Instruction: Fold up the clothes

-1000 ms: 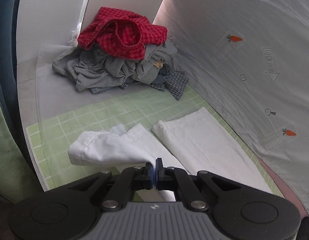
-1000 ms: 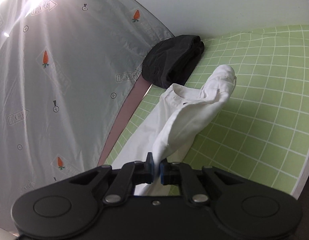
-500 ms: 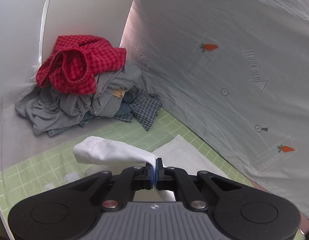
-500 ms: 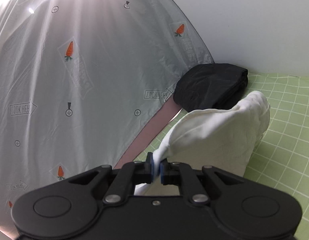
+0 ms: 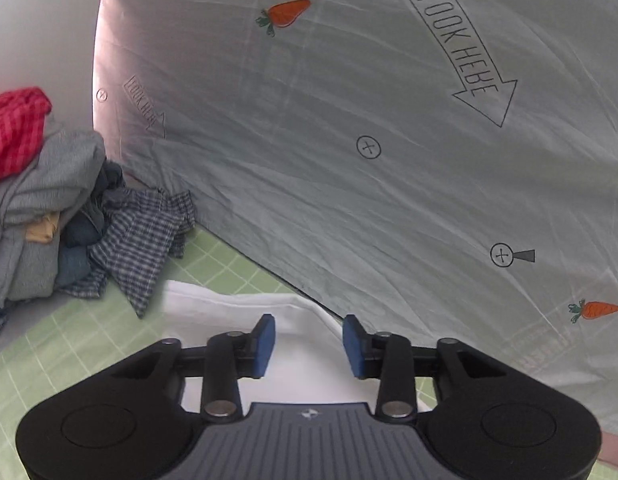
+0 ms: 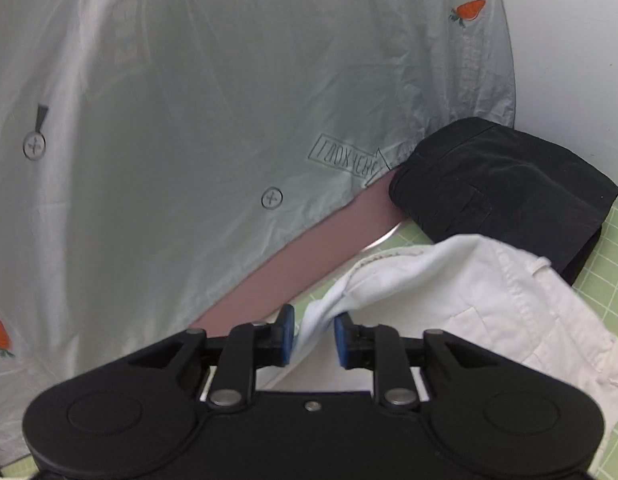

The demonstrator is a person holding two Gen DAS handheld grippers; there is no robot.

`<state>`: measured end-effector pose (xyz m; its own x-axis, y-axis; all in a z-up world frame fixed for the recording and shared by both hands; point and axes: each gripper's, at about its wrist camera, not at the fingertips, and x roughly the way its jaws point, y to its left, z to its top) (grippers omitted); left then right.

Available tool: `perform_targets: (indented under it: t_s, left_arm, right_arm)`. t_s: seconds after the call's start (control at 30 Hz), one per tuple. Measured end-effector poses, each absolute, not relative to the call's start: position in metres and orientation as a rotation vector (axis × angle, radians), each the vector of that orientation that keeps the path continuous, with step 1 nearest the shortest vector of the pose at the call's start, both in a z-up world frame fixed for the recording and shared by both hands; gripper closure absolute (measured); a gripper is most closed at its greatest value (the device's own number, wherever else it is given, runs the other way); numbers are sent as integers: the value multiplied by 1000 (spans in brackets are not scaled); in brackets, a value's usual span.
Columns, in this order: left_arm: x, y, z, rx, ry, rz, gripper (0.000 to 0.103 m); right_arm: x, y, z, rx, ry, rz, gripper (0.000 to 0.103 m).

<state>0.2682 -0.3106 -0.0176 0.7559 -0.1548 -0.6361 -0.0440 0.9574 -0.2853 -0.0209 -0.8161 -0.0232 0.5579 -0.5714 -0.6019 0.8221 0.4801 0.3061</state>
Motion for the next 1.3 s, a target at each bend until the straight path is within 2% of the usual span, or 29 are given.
perform_targets:
  t_s: [0.03,0.1,0.27,0.37,0.67,0.73,0.77,0.8,0.83,0.87,0.9,0.93,1.1,1.3]
  left_arm:
    - [257,-300,-27,-292,739,-26,39]
    - [233,-278,-46,-284,798,53,36]
    - [181,-220,-90,-315,951,208,35]
    - [163,-201,-108,-395,1004,236,32]
    - [165,-209,-124,-505,1012,153,32]
    - [169,-216,-127,-479,1026,159,37]
    - [172,-219,-130,-453,1043,172,58]
    - [172,-220,-131,-450,1047,175,74]
    - [172,-220,-133,-451,1048,176,80]
    - [169,-219,-131,-451,1046,173,88]
    - [166,-218,-129,-450,1043,170,93]
    - [163,-216,-126,-449,1041,167,95]
    - [127,-198,-115,-465,1050,137,98]
    - [33,-165,-118,-496,1100,118,97]
  right_arm:
    - [-29,-805,-29,614,468,-893,57]
    - [-46,-783,-41,606,493,-907,40]
    - [-120,-746,-77,709,589,-1062,37]
    - [-151,-736,-91,783,594,-1136,28]
    - [-160,-742,-118,1024,524,-1068,23]
    - [-156,-744,-121,1049,527,-1052,23]
    - [-154,-744,-122,1050,530,-1045,24]
    - [-153,-744,-122,1047,531,-1037,30]
    - [-152,-744,-122,1041,534,-1023,52]
    - [-151,-744,-121,1033,538,-1001,67]
    - [-152,-743,-119,1020,540,-991,91]
    - [-154,-741,-115,1002,535,-991,100]
    - [-190,-734,-97,967,469,-999,102]
    - [-246,-720,-93,916,454,-1090,102]
